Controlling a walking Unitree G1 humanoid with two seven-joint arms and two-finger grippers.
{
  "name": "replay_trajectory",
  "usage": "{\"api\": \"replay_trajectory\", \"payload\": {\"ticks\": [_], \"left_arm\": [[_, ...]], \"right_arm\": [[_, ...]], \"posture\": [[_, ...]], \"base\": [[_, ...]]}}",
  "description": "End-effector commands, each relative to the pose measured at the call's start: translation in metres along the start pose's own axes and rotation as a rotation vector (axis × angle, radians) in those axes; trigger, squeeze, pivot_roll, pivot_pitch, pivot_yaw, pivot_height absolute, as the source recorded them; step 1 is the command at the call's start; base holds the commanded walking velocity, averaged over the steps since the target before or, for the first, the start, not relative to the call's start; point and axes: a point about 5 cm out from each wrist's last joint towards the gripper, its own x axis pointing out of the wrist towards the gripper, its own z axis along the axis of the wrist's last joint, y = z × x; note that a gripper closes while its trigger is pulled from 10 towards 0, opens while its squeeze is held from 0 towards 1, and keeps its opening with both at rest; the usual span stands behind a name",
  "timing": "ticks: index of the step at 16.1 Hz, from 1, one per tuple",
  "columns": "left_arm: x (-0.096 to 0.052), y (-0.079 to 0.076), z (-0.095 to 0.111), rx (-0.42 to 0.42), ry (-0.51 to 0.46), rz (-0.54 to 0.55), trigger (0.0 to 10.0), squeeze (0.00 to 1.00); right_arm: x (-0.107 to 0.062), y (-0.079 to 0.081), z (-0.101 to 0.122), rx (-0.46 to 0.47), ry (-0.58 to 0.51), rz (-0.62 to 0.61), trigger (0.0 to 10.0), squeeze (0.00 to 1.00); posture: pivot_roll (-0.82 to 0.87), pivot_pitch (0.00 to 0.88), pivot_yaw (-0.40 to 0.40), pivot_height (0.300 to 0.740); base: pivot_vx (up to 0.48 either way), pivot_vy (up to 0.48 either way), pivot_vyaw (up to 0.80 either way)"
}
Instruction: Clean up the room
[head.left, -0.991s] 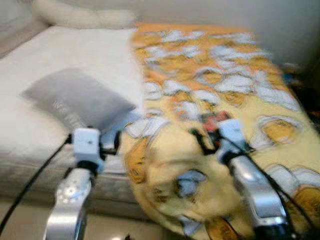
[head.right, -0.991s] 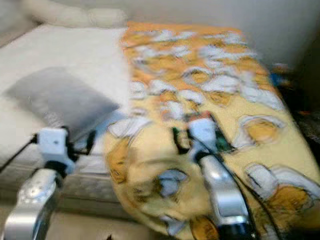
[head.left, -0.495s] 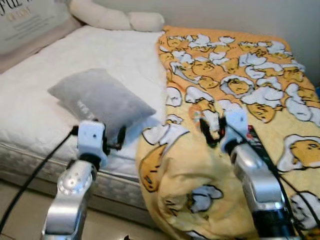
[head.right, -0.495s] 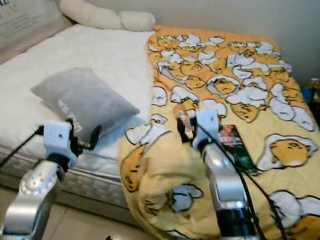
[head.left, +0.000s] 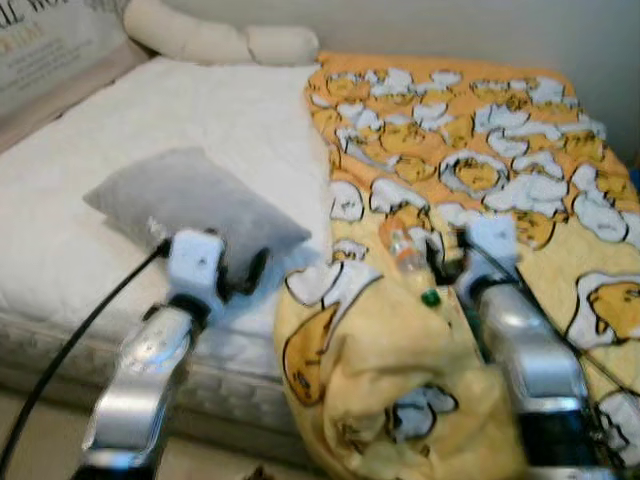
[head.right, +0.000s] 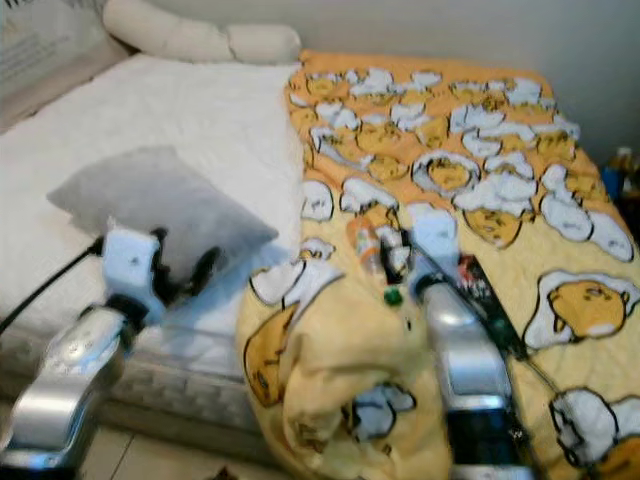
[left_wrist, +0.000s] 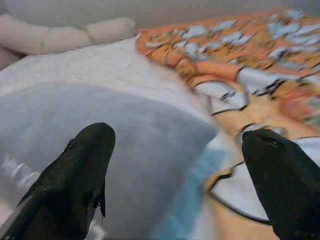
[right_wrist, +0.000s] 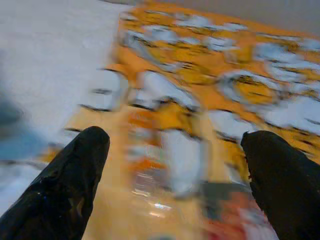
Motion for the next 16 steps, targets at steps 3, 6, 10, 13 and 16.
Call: {"api": "replay_trajectory", "payload": {"ticks": [3,6,10,13,16], "left_arm": [[0.003,-0.001,0.006,-0.004,-0.017,-0.013,10.0,0.17],[0.002,0.001,0.008,0.004,-0.017,-0.023,10.0,0.18],[0.007,-0.013,0.009,0.026,0.022,-0.196,10.0,0.11],[0.015,-0.019,0.012,0.1,0.065,-0.314,10.0,0.09],[0.022,-0.023,0.021,0.142,0.062,-0.402,10.0,0.1]], "right_arm": [[0.01,-0.008,0.016,-0.01,0.014,0.03,10.0,0.0],[0.024,-0.016,0.026,0.019,0.106,0.06,10.0,0.0],[0.039,-0.022,0.015,-0.023,0.305,0.133,10.0,0.0],[0.055,-0.03,0.016,0.013,0.387,0.084,10.0,1.0],[0.065,-0.028,0.011,-0.04,0.458,0.091,10.0,1.0]], "posture": [[0.0,0.0,0.039,0.74],[0.01,0.0,0.046,0.74],[0.02,0.0,0.04,0.74],[0.02,0.0,0.038,0.74],[0.03,0.0,0.054,0.74]], "base": [[0.262,0.0,0.0],[0.262,0.0,0.0],[0.066,0.0,0.0],[0.0,0.0,0.0],[0.0,0.0,0.0]]}}
